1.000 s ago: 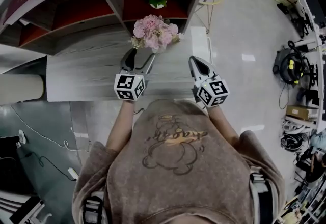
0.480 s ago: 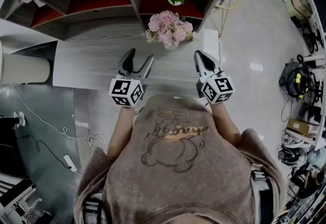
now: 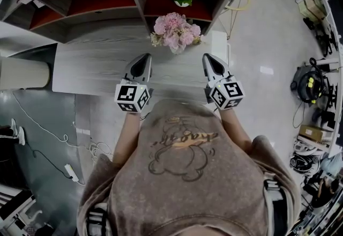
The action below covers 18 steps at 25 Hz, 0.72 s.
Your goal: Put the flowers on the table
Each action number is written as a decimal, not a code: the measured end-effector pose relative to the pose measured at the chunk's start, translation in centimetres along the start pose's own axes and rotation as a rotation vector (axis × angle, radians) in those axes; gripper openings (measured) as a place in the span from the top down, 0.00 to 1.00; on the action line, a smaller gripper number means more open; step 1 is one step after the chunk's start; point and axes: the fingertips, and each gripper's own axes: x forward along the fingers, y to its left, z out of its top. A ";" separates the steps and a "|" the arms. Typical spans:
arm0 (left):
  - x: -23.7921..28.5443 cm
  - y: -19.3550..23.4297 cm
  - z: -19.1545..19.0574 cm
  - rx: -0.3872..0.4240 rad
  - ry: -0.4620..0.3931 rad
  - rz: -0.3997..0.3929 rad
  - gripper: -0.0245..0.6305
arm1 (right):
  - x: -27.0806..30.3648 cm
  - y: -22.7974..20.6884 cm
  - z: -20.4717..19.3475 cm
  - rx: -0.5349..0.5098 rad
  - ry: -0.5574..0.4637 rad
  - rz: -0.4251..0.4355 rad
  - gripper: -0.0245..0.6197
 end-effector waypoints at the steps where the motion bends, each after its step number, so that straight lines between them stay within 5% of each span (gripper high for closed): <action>1: 0.2 -0.1 0.0 -0.001 -0.003 -0.003 0.93 | 0.0 -0.1 -0.1 -0.001 0.001 -0.001 0.97; 18: 1.3 -0.5 -0.7 -0.022 -0.004 -0.006 0.93 | -0.1 -1.5 -0.4 -0.037 0.022 -0.024 0.97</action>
